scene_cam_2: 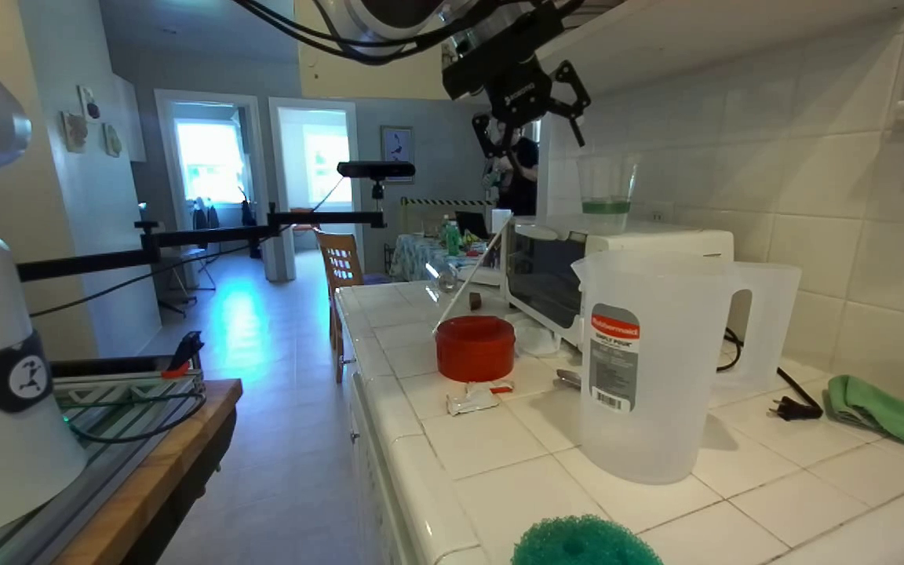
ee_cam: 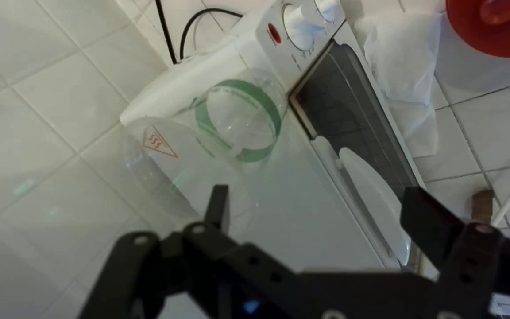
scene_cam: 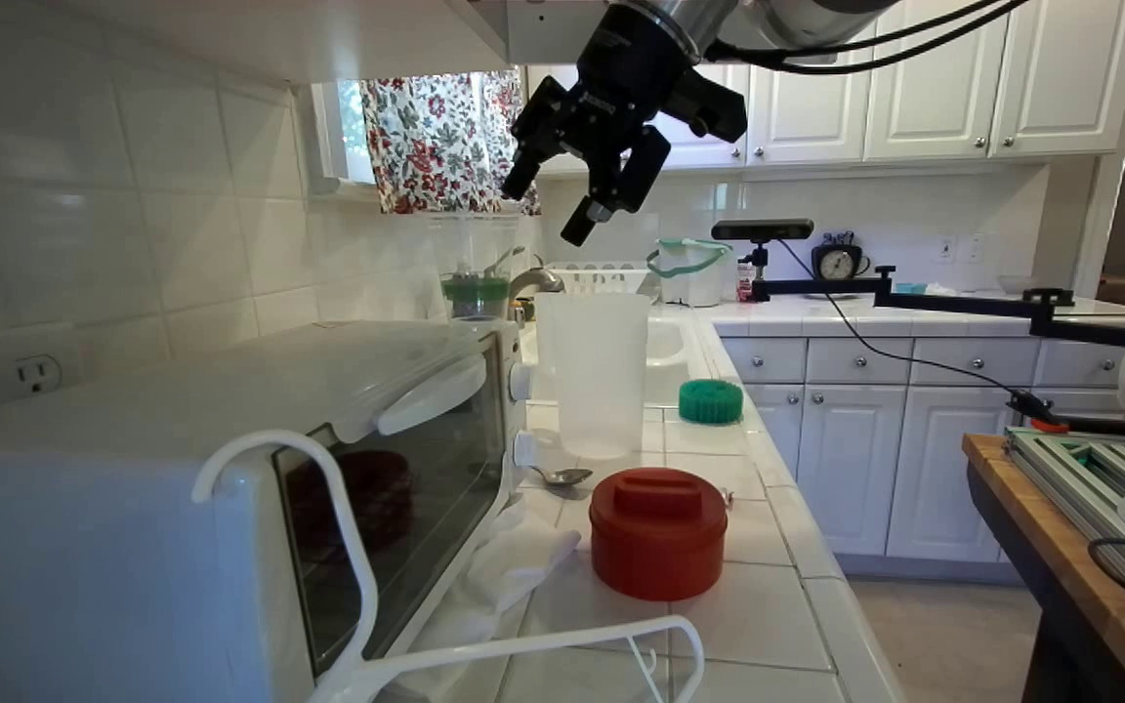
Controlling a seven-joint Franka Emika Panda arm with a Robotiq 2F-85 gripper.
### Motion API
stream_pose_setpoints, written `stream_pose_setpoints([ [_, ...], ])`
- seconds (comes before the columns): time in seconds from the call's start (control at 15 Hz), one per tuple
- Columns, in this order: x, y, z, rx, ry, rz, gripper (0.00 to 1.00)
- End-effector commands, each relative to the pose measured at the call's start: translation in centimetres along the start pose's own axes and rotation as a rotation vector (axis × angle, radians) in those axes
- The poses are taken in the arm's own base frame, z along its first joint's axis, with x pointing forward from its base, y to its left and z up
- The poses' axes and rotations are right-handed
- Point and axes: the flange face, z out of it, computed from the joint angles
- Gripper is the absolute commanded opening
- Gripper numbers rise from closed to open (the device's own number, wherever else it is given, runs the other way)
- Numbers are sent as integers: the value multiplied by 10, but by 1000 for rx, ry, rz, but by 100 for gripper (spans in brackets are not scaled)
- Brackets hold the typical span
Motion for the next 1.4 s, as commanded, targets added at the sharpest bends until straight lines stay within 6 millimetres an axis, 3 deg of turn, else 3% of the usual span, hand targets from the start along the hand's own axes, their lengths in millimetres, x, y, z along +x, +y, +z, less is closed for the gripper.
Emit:
stream_pose_setpoints([
  [0.0,1,1,-3,-23,19,-69,100],
  [0.67,-9,21,18,-1,4,-79,100],
  [0.73,-10,23,21,3,4,-74,75],
  [0.87,-11,25,27,11,5,-66,67],
  [1.33,-7,30,21,9,23,-41,11],
])
